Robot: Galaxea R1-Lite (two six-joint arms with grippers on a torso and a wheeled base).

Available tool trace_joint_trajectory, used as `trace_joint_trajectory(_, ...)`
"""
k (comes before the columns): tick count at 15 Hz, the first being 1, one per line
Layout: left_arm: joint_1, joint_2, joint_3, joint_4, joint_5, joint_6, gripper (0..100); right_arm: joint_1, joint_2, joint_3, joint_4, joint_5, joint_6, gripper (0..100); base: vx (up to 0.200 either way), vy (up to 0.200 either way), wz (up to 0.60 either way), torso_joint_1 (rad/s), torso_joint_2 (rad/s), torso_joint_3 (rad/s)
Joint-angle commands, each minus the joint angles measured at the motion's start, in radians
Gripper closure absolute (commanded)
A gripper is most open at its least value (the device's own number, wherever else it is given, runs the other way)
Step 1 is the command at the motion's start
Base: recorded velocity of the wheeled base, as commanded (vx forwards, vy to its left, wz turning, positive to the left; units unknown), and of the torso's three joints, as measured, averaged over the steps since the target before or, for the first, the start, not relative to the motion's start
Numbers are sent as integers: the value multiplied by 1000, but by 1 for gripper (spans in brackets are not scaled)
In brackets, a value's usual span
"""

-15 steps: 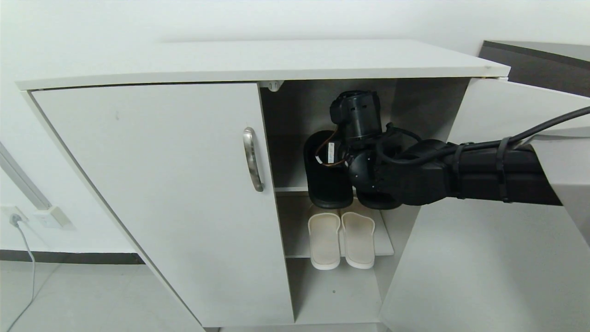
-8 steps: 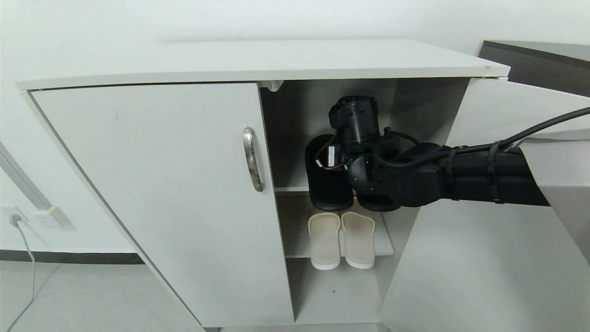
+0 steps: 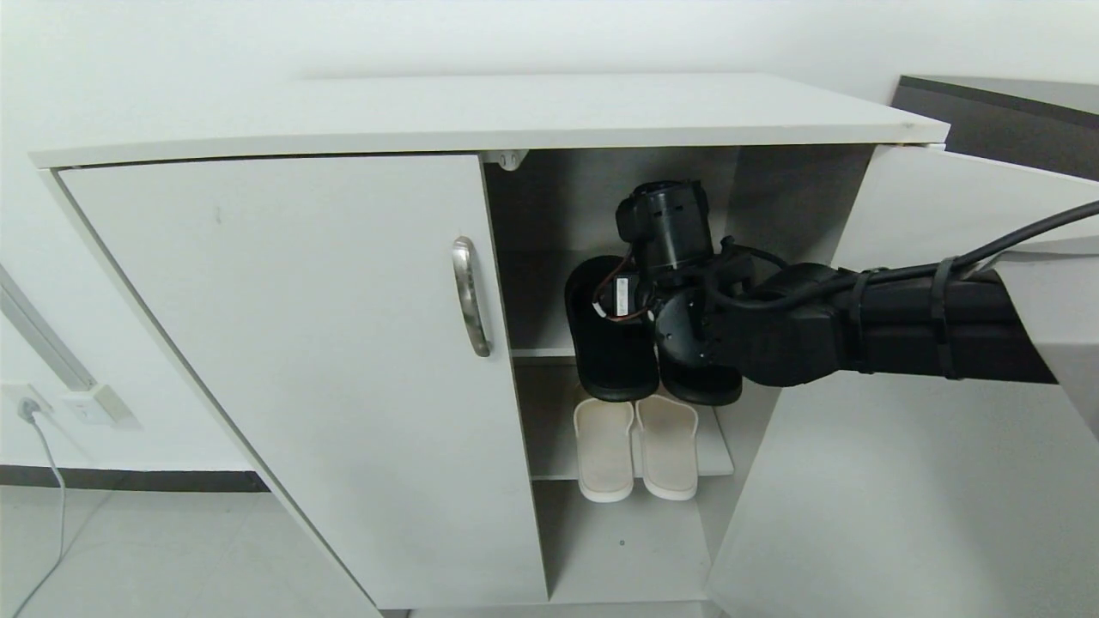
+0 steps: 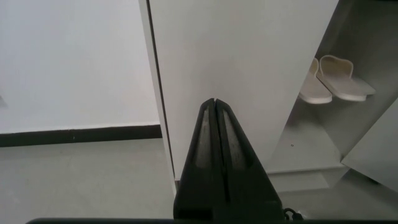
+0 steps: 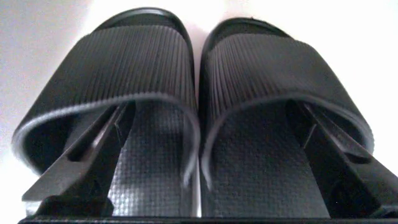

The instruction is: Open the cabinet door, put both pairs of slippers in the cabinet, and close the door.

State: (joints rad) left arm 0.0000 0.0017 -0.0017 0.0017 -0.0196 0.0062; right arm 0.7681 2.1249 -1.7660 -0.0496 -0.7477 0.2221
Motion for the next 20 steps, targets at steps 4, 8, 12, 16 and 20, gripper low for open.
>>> trace_joint_trajectory(4, 0, 0, 0, 0, 0, 0, 100, 68, -161, 164, -6, -4, 2, 0, 0, 0, 0, 0, 0, 0)
trace_joint_trajectory(8, 0, 0, 0, 0, 0, 0, 100, 191, -358, 424, -36, 5, 17, 0, 0, 0, 0, 0, 0, 0)
trace_joint_trajectory(12, 0, 0, 0, 0, 0, 1, 100, 226, -444, 623, -131, 110, 17, 0, 0, 0, 0, 0, 0, 0)
trace_joint_trajectory(16, 0, 0, 0, 1, 0, 1, 100, 224, -454, 747, -322, 185, -3, 100, 0, 0, 0, 0, 0, 0)
trace_joint_trajectory(20, 0, 0, 0, 1, 0, 1, 100, 227, -439, 766, -328, 191, -9, 100, 0, 0, 0, 0, 0, 0)
